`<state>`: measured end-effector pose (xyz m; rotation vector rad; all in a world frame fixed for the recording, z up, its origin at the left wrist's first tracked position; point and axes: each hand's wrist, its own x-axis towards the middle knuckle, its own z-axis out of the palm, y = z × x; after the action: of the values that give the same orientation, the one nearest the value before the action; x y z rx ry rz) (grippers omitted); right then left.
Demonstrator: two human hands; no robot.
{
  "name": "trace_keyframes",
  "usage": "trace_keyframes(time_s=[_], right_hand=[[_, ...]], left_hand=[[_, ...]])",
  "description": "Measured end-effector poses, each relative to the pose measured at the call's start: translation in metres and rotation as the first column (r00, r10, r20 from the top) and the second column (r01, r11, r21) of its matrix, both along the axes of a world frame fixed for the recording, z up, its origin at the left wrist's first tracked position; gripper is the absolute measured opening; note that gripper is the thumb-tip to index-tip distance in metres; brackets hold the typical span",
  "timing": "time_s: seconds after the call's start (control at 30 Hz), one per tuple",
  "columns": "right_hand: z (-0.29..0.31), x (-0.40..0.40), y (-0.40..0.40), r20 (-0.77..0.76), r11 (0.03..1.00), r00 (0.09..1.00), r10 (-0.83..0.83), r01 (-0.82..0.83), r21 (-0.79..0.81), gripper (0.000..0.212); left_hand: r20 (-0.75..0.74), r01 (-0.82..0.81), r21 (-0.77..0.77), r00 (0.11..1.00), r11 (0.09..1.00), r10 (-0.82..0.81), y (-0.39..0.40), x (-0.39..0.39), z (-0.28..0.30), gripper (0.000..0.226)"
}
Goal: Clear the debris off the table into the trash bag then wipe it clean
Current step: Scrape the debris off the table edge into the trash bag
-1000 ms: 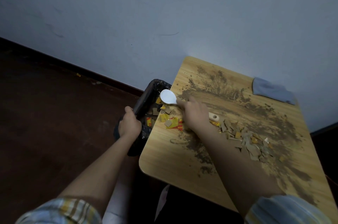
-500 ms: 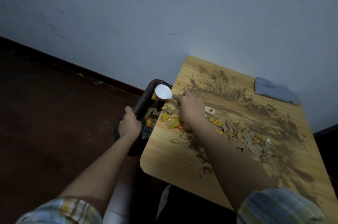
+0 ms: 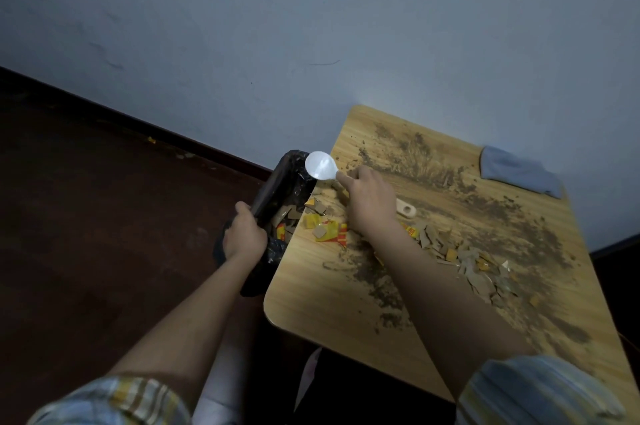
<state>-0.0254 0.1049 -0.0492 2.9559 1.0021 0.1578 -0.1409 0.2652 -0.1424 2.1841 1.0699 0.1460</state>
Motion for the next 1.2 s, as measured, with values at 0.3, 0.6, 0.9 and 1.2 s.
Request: trace_keyframes(time_s=[0.3,0.6,0.9,1.2], right_hand=[[0.009,0.001,-0.038,-0.159,0.971,0.969,-0.189,0.209,0.116,0.039],[0.015,-0.011,-0.113,-0.194,0.910,0.901,-0.388,0.408,0.070,0.030],[0.031,-0.004,-0.184,-0.155,0.716,0.702,-0.695,0.694,-0.072,0.033],[0.019,-0.010,-0.192,-0.134,0.651,0.638,-0.759,0.738,-0.178,0.033]], left_hand=[[-0.011,-0.004,-0.011,1.000,1.000,0.004,-0.003,-0.005,-0.005,0.026],[-0.023,-0.011,-0.023,1.000,1.000,0.010,-0.012,-0.004,-0.006,0.030],[-0.014,0.011,-0.059,1.000,0.998,-0.012,-0.023,0.002,-0.005,0.027],[-0.009,0.026,-0.062,1.000,0.998,-0.026,-0.026,0.001,-0.006,0.024]])
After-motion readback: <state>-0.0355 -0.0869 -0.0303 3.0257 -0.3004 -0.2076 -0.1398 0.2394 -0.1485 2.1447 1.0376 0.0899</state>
